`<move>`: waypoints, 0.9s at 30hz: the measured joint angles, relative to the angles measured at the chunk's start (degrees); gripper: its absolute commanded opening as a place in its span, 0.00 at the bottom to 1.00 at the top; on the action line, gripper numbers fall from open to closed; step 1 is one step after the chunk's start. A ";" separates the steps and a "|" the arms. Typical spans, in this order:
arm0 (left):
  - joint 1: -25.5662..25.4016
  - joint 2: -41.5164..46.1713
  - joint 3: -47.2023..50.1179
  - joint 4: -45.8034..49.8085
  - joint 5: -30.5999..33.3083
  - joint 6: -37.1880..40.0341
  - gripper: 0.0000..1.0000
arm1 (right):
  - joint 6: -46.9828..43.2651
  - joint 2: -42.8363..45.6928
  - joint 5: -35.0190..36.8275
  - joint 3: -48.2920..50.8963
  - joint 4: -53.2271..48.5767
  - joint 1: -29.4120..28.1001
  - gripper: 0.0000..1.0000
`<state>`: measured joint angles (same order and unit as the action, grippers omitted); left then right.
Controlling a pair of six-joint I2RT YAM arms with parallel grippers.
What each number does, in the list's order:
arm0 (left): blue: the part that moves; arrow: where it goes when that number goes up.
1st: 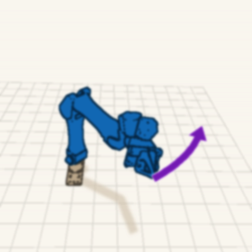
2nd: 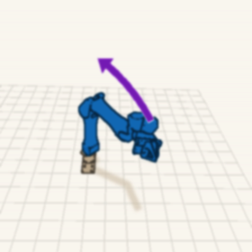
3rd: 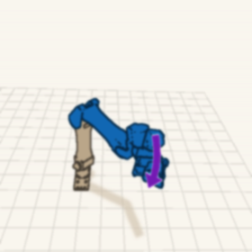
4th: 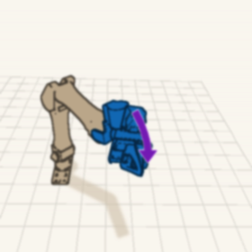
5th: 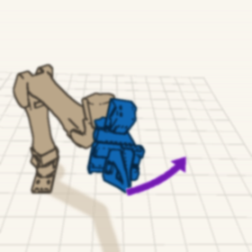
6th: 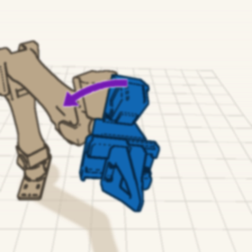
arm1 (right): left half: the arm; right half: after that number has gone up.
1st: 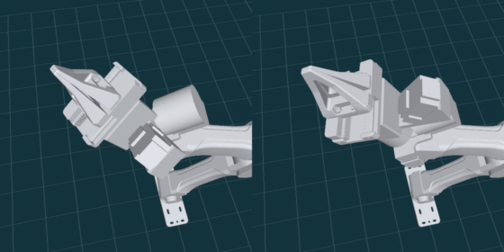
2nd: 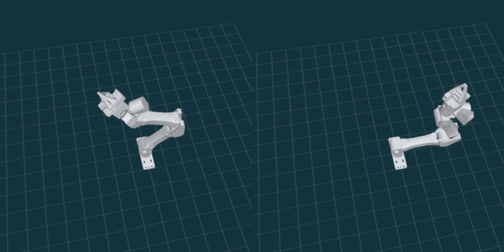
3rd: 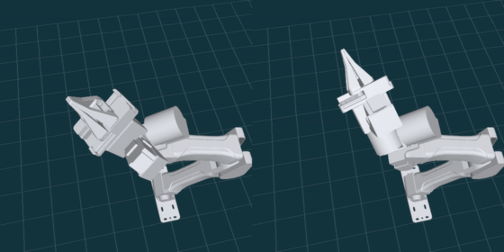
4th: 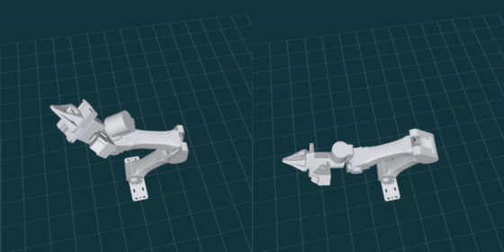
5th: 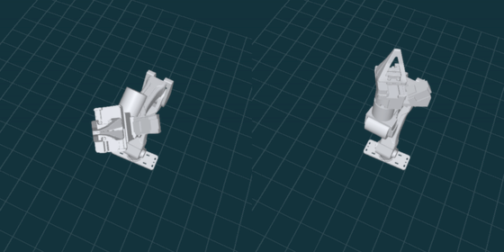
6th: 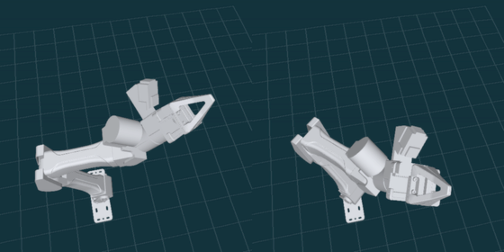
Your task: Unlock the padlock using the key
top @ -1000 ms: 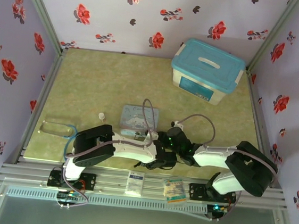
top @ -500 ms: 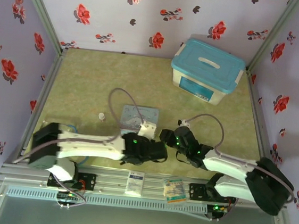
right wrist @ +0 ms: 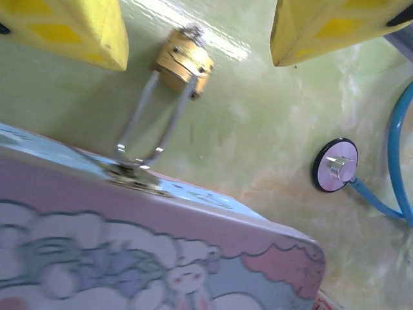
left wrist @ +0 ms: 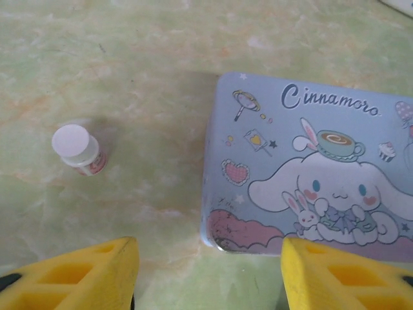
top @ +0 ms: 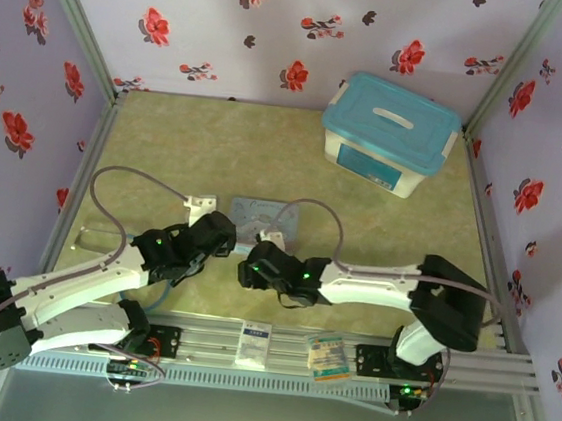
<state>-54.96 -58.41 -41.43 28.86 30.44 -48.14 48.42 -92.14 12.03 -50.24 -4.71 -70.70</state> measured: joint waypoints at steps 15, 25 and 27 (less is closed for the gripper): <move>1.14 0.04 6.67 -6.05 -4.96 0.70 0.62 | 3.26 -17.49 14.78 -15.98 -21.94 -6.25 0.41; 1.75 2.29 8.13 -9.46 -4.74 0.00 0.62 | 3.17 -16.83 20.83 -18.82 -29.11 -8.37 0.11; 1.92 2.54 8.41 -10.05 -4.94 -0.15 0.62 | 2.78 -16.83 22.05 -18.93 -30.49 -8.50 0.14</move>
<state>-53.04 -55.88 -33.01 18.81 25.50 -48.29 51.20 -108.97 34.09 -69.17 -35.20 -79.20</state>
